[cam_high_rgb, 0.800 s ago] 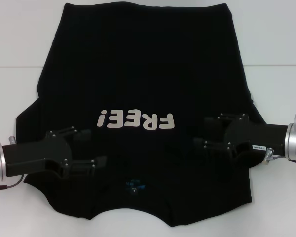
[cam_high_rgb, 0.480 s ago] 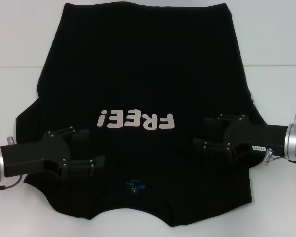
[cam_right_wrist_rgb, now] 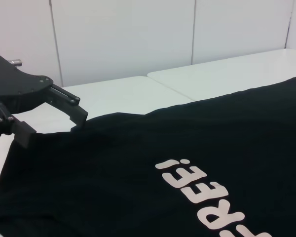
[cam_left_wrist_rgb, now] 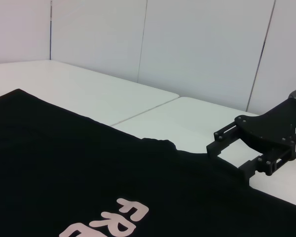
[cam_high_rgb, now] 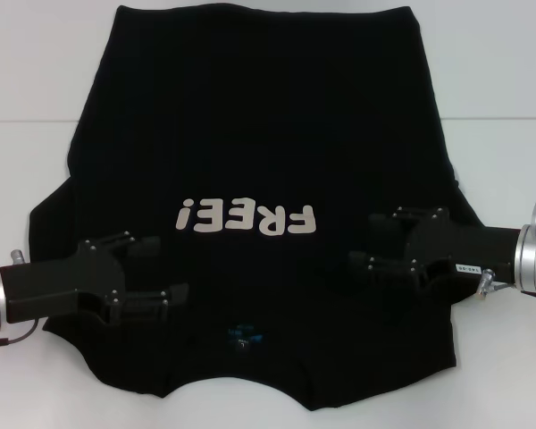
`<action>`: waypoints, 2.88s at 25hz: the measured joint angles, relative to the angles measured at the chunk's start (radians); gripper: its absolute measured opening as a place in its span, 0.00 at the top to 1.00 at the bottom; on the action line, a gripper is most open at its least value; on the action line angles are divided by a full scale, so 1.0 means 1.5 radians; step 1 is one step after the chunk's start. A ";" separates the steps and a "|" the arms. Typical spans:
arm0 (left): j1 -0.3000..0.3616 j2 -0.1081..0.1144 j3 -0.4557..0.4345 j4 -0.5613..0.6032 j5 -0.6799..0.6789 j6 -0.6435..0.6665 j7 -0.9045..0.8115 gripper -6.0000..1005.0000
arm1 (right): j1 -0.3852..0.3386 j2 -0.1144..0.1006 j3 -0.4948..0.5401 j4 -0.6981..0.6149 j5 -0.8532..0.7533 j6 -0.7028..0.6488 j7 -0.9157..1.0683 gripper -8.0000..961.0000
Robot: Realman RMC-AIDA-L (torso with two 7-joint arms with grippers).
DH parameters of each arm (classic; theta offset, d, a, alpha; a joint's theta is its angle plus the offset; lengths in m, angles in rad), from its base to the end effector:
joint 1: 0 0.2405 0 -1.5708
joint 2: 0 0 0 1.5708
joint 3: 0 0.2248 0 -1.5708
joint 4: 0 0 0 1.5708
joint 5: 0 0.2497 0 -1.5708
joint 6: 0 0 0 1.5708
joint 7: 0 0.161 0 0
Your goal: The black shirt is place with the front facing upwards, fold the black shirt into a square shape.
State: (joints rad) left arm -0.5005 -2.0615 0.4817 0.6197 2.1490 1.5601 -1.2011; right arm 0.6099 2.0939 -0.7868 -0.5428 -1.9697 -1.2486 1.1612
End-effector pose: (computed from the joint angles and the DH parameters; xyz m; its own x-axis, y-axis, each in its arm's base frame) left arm -0.2994 0.3392 0.0171 0.8328 0.2865 0.4737 0.4464 -0.8536 -0.2686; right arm 0.2543 0.3892 -0.0381 0.9065 -0.1940 -0.3750 -0.3313 -0.8773 -0.3471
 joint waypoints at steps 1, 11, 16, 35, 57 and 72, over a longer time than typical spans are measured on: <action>0.000 0.000 0.000 0.000 0.000 0.000 0.000 0.10 | 0.000 0.000 0.000 0.000 0.000 0.000 0.000 0.28; -0.025 0.032 -0.056 -0.015 -0.016 0.013 -0.281 0.10 | -0.004 0.000 0.000 0.000 0.000 -0.003 0.001 0.28; -0.050 0.081 -0.057 -0.057 -0.009 -0.015 -0.473 0.10 | -0.006 0.000 0.000 0.000 0.001 -0.011 0.010 0.28; -0.054 0.087 -0.029 -0.059 0.045 -0.333 -0.627 0.10 | -0.003 -0.001 0.000 0.000 0.000 -0.011 0.034 0.28; -0.036 0.081 -0.007 -0.065 0.065 -0.344 -0.631 0.10 | -0.009 -0.001 0.000 0.000 0.000 -0.017 0.035 0.28; -0.042 0.077 -0.007 -0.071 0.068 -0.318 -0.635 0.10 | -0.010 -0.001 0.000 0.000 0.000 -0.033 0.035 0.28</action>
State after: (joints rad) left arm -0.5638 -1.9464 0.4710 0.5136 2.2518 1.0831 -2.1538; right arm 0.5951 2.0922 -0.7869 -0.5430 -1.9696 -1.2987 1.2134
